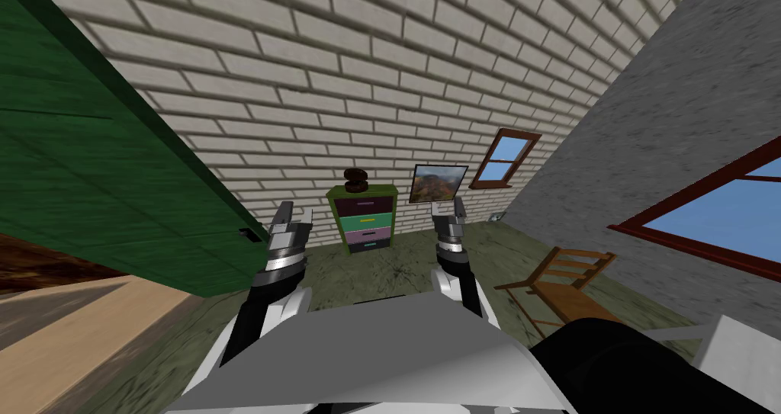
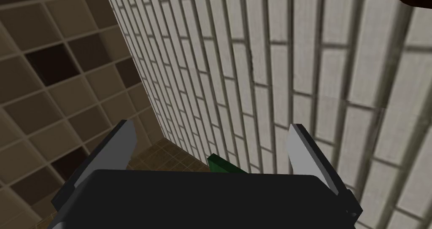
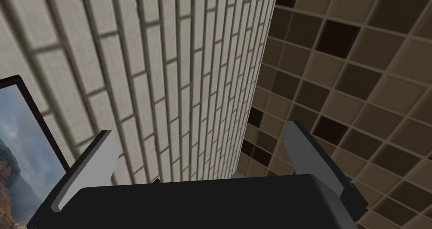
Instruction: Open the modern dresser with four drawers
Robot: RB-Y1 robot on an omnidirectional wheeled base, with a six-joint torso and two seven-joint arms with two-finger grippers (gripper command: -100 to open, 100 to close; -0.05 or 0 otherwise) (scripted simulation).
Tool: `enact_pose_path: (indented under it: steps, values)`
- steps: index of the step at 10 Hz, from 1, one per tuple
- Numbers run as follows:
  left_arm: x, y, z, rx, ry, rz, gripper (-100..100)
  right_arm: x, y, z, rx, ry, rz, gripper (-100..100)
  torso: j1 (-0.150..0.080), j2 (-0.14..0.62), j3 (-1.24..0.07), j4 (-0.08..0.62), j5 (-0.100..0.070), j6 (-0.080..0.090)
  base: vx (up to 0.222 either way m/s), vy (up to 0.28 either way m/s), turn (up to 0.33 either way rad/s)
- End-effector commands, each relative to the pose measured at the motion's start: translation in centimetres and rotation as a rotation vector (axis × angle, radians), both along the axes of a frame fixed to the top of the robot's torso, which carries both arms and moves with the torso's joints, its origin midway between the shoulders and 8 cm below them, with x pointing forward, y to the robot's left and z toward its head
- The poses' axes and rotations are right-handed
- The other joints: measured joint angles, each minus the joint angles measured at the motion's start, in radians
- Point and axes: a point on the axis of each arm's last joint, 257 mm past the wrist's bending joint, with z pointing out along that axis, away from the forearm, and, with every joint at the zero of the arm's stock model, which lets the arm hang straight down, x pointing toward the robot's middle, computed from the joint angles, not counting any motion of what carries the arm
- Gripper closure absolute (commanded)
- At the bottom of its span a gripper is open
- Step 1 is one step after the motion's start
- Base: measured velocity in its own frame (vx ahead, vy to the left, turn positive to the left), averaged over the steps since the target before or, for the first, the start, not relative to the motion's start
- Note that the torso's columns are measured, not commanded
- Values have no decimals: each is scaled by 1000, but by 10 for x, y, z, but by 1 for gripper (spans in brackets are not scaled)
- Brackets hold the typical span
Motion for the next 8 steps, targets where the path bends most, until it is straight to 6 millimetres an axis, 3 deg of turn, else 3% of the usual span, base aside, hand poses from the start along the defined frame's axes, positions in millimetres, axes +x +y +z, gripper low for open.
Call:
enact_pose_path:
  steps: [1, 8]
  values:
    - [0, 0, 0, 0, 0, 0, 0, 0, 0, 0, 0, 0, 0, 0, 0, 40, -82, 41, 0, 0, 0, 0, 0]
    - [0, 0, 0, 0, 0, 0, 0, 0, 0, 0, 0, 0, 0, 0, 0, 544, -1087, 544, 0, 0, 0, 0, 0]
